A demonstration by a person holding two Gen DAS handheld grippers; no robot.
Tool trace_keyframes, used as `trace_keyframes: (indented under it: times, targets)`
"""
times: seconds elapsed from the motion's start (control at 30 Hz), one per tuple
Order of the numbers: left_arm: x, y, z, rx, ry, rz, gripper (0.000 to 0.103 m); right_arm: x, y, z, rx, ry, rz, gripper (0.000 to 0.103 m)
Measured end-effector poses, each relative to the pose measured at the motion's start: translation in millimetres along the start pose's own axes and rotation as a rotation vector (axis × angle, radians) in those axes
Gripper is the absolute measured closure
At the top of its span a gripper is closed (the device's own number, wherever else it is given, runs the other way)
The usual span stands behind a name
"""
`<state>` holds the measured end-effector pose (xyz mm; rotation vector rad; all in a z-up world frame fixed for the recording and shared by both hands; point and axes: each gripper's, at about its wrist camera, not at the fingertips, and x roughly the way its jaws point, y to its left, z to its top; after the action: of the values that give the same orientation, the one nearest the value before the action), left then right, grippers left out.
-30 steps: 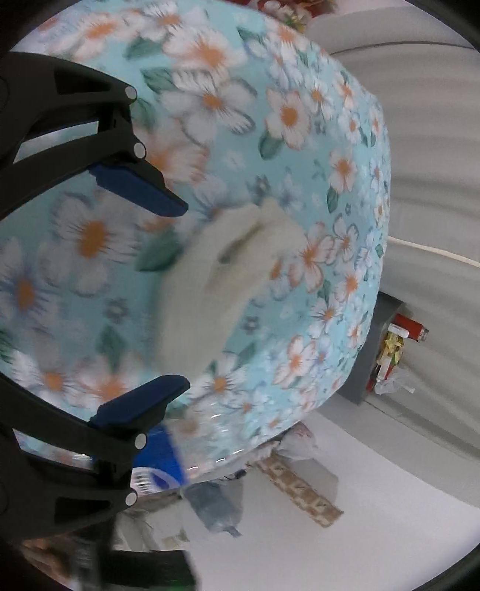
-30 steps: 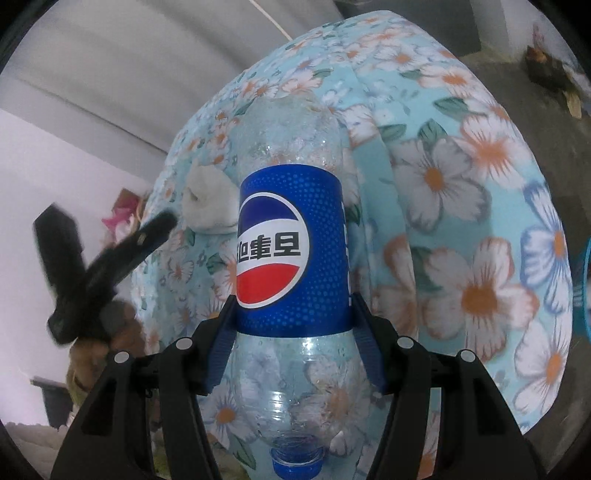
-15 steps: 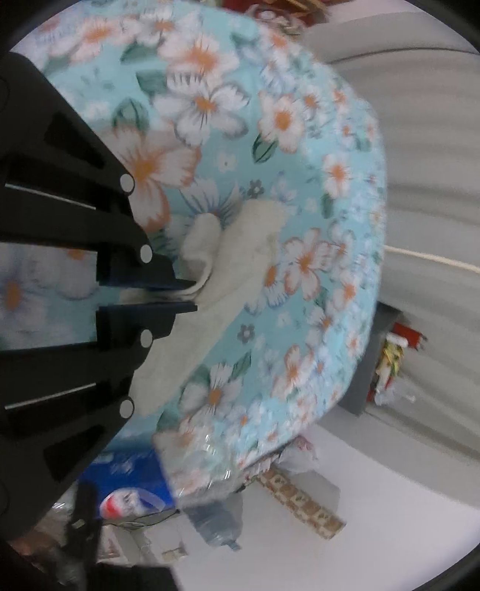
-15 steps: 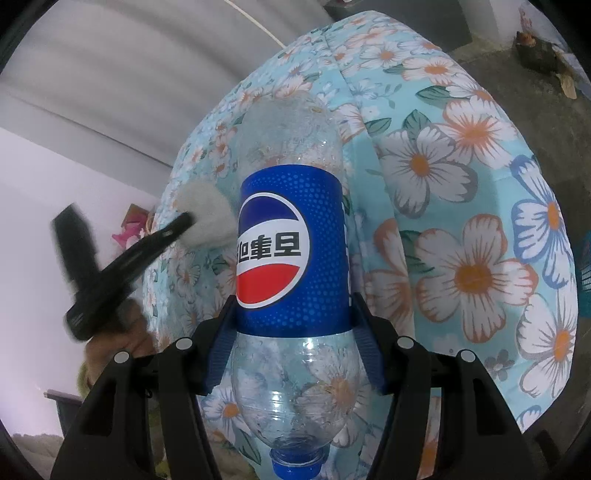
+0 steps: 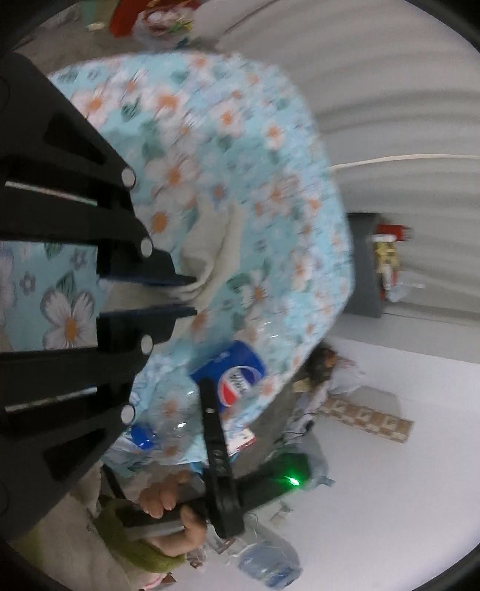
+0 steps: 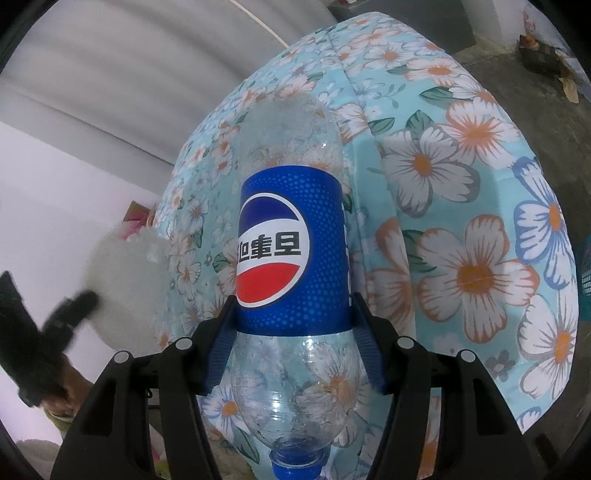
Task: Collect trash
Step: 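Grasp the white tissue with the left tool while the right holds the bottle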
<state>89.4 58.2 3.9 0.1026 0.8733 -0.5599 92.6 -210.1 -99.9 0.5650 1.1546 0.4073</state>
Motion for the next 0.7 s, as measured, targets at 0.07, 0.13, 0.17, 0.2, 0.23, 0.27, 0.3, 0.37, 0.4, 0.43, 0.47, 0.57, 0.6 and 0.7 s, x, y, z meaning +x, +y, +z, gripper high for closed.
trace_keyframes:
  times: [0.07, 0.13, 0.17, 0.2, 0.23, 0.27, 0.3, 0.37, 0.4, 0.43, 0.47, 0.57, 0.6, 0.7]
  targets:
    - [23, 0, -7, -0.05, 0.035, -0.021, 0.063, 0, 0, 0, 0.006, 0.001, -0.003, 0.044]
    - [46, -1, -13, -0.08, 0.072, 0.001, 0.06, 0, 1, 1, 0.014, 0.007, -0.011, 0.044]
    - [53, -2, -15, -0.087, 0.077, 0.013, 0.06, 0, 2, 1, 0.014, 0.01, -0.016, 0.044]
    - [58, -2, -17, -0.094, 0.072, 0.017, 0.059, 1, 3, 2, 0.013, 0.014, -0.023, 0.044]
    - [61, -2, -18, -0.1, 0.066, 0.018, 0.058, 1, 4, 2, 0.01, 0.018, -0.029, 0.044]
    - [62, -2, -19, -0.106, 0.065, 0.022, 0.058, 2, 5, 3, 0.006, 0.023, -0.033, 0.044]
    - [64, -1, -20, -0.115, 0.063, 0.022, 0.058, 3, 5, 4, 0.004, 0.027, -0.033, 0.044]
    - [66, 2, -22, -0.13, 0.057, 0.022, 0.058, 5, 6, 6, 0.005, 0.034, -0.027, 0.043]
    - [67, 4, -23, -0.136, 0.057, 0.03, 0.058, 7, 5, 7, 0.007, 0.042, -0.022, 0.043]
    - [68, 5, -24, -0.138, 0.058, 0.041, 0.058, 10, 5, 8, 0.011, 0.048, -0.016, 0.043]
    - [70, 6, -26, -0.136, 0.061, 0.059, 0.058, 12, 5, 8, 0.012, 0.053, -0.013, 0.043]
    - [77, 8, -30, -0.132, 0.084, 0.097, 0.058, 18, 7, 10, 0.012, 0.065, -0.018, 0.042]
    - [80, 9, -31, -0.129, 0.093, 0.108, 0.058, 19, 7, 10, 0.01, 0.067, -0.022, 0.042]
    - [84, 11, -34, -0.123, 0.105, 0.112, 0.057, 23, 9, 13, 0.001, 0.072, -0.035, 0.042]
